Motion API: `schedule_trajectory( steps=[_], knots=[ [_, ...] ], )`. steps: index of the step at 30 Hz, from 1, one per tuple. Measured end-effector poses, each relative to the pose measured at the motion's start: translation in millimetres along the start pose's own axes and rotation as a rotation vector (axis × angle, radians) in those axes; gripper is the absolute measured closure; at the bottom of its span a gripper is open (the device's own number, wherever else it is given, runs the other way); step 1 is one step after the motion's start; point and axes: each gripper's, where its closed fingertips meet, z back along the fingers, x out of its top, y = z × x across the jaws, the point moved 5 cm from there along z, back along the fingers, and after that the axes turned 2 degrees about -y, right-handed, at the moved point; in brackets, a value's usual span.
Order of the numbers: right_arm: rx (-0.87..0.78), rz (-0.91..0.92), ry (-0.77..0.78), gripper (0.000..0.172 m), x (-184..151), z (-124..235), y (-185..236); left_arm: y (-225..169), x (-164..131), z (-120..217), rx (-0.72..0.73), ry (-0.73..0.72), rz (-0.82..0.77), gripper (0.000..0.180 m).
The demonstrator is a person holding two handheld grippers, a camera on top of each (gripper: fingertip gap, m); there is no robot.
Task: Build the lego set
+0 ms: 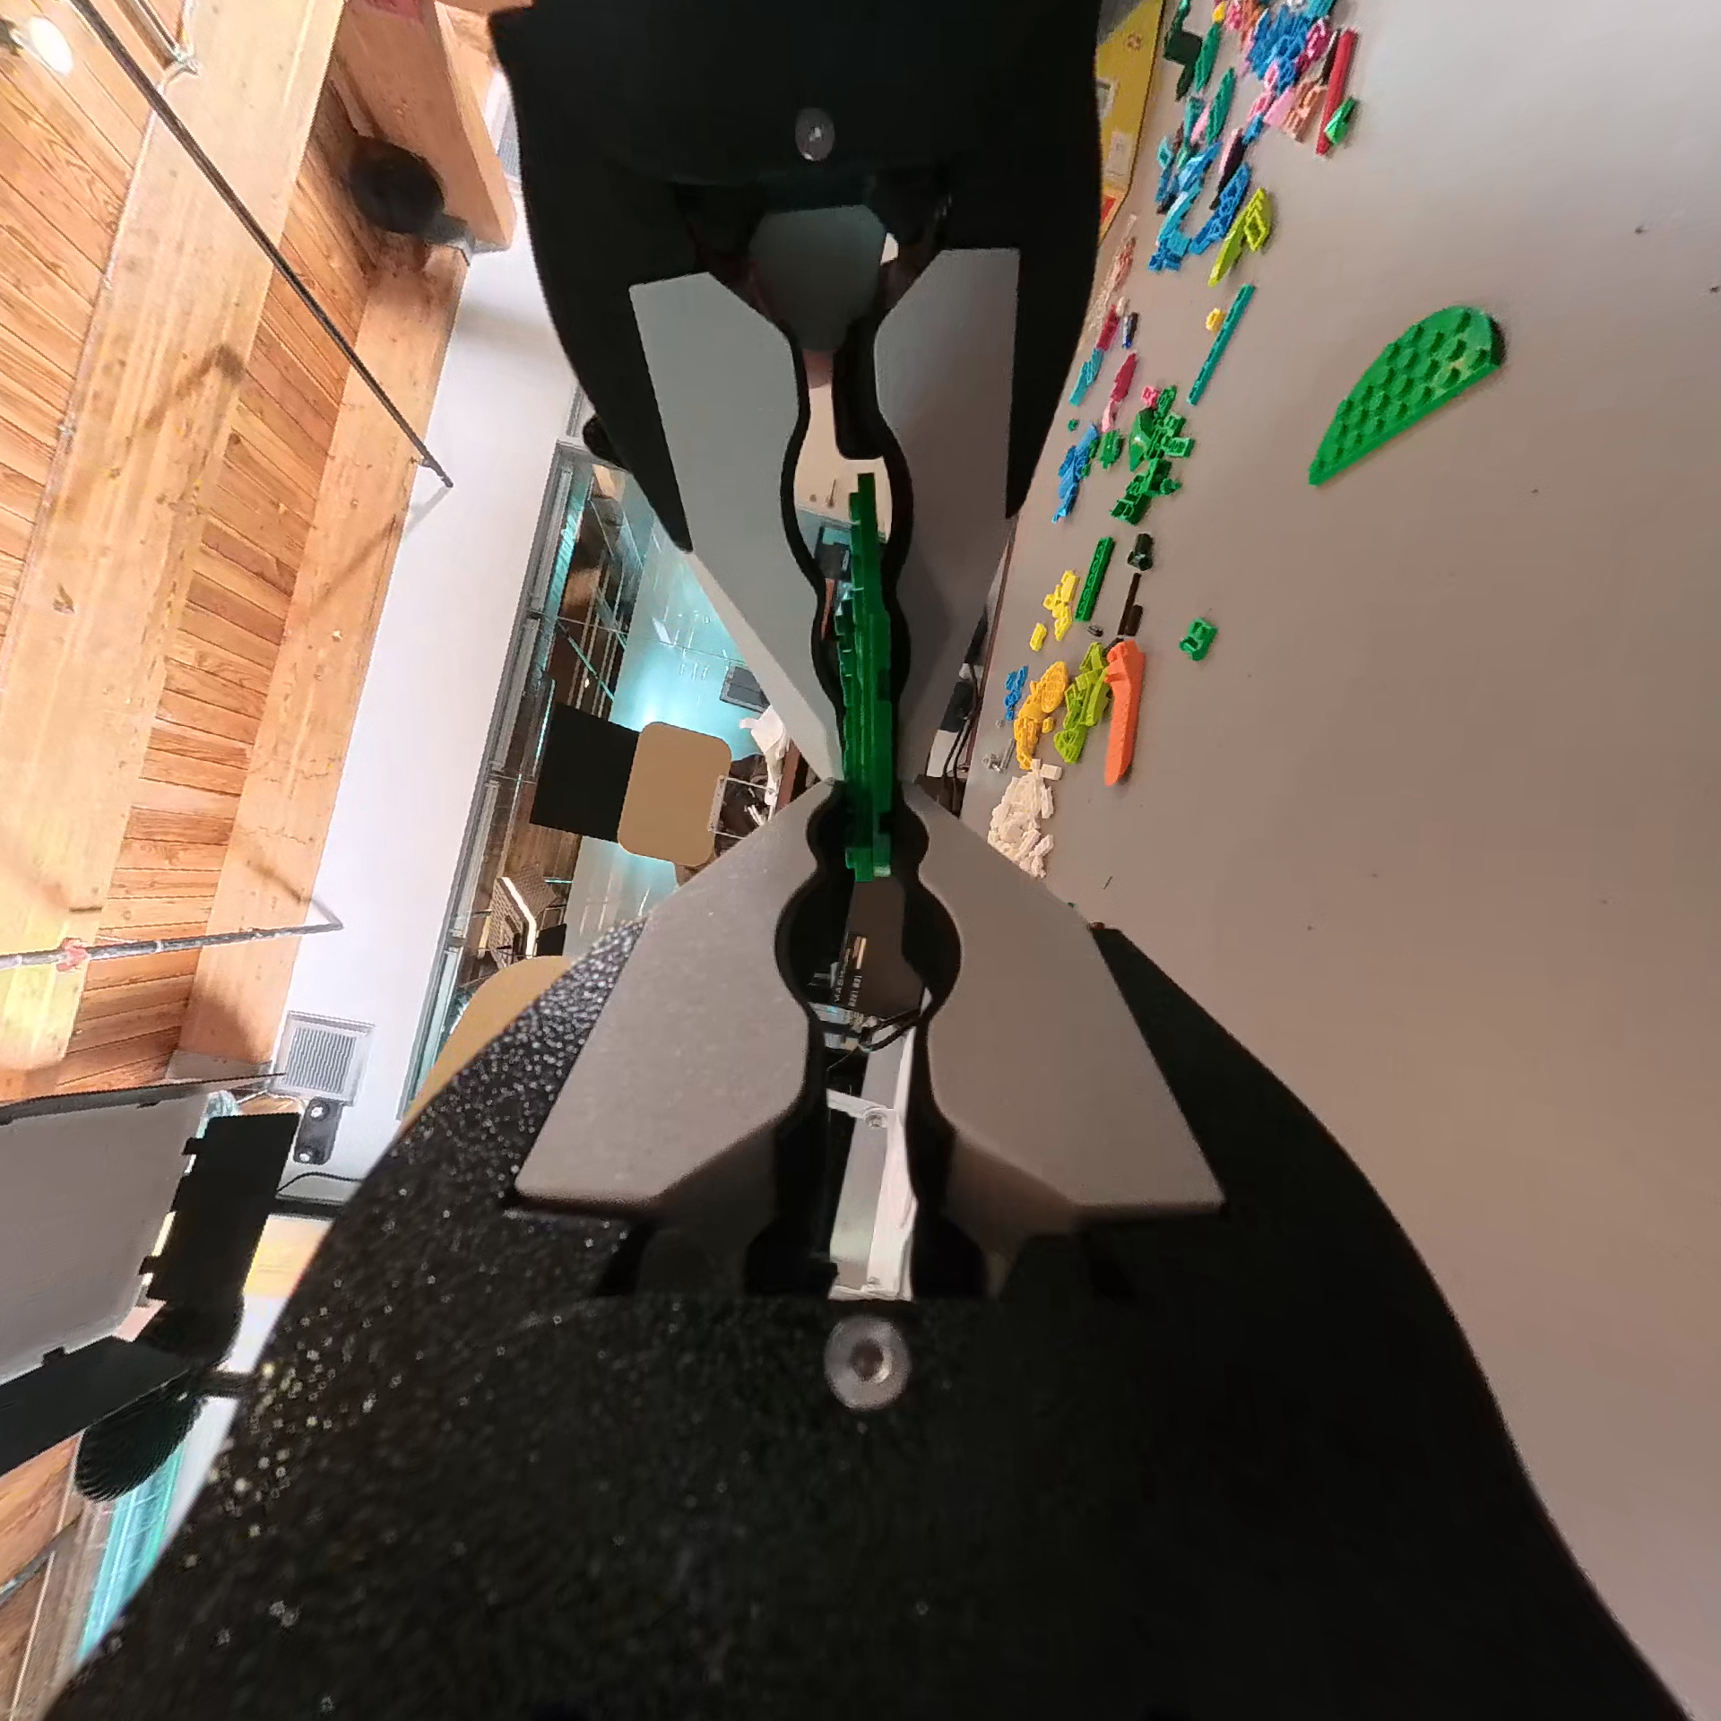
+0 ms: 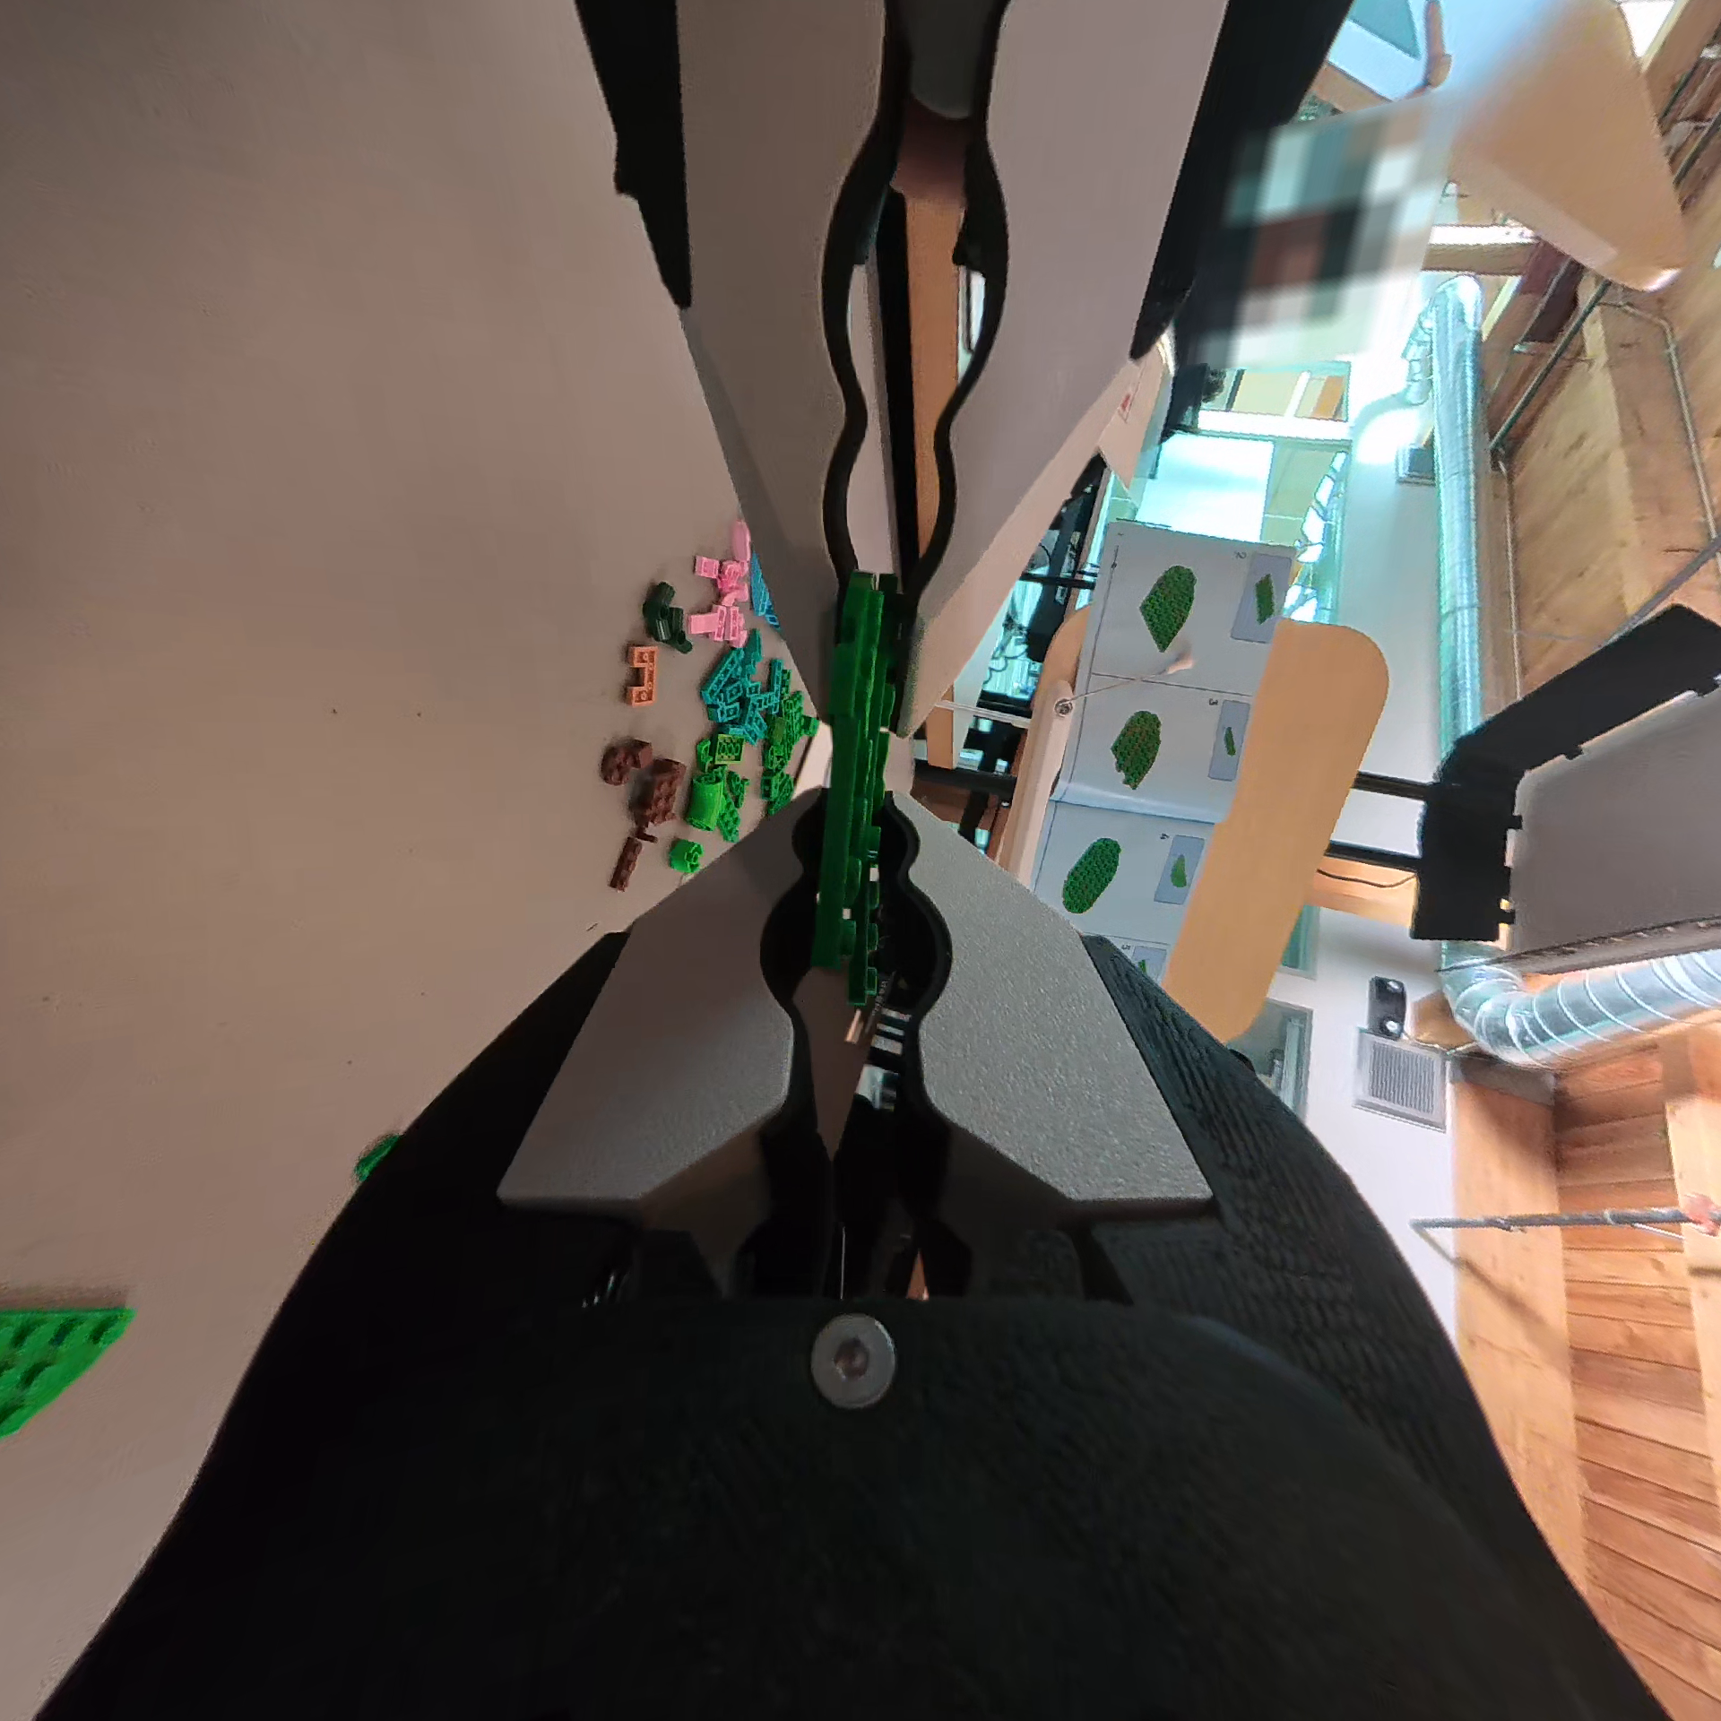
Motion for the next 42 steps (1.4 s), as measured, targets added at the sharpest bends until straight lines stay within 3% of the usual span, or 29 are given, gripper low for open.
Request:
schedule_trajectory(
  steps=[4,5,7,13,17,28,31,34,36,39,42],
  knots=[
    [-0.032,-0.095,-0.040,0.160,-3.1,0.8,-6.8,4.4,0.3,-0.8,0.061,0.006,-0.009,0.176],
    [-0.022,-0.115,-0.025,0.138,-6.6,1.5,-7.7,5.2,1.3,-0.1,0.071,0.002,-0.024,0.176],
    [-0.010,-0.147,0.014,0.119,-16.1,3.9,-10.3,5.7,1.6,0.7,0.078,0.001,-0.031,0.176],
    [-0.047,-0.037,-0.052,0.135,-8.7,10.2,-9.7,7.1,0.0,0.9,0.084,0.001,-0.023,0.176],
    [-0.099,0.066,-0.044,0.164,-3.2,8.0,-9.1,7.0,0.7,1.2,0.084,-0.004,-0.022,0.176],
    [-0.086,-0.001,-0.043,0.164,-8.8,4.4,-8.9,4.5,-3.8,-1.2,0.091,0.010,-0.013,0.176],
    [0.034,-0.191,0.096,0.122,-42.1,18.6,-12.6,-1.6,-12.2,-5.1,0.107,0.044,-0.028,0.176],
    [0.162,-0.470,0.040,0.111,-54.1,37.2,-10.3,-10.6,-22.6,-9.3,0.103,0.109,-0.108,0.175],
    [0.165,-0.489,-0.045,0.111,-42.2,40.8,-7.8,-13.1,-23.9,-12.2,0.106,0.135,-0.116,0.176],
    [0.096,-0.361,-0.065,0.117,-13.5,29.0,7.3,-14.8,-22.8,-15.7,0.073,0.153,-0.066,0.175],
    [-0.096,-0.216,0.029,0.142,-1.0,15.5,12.7,-16.5,-19.2,-16.6,0.044,0.138,-0.030,0.176]
  ],
)
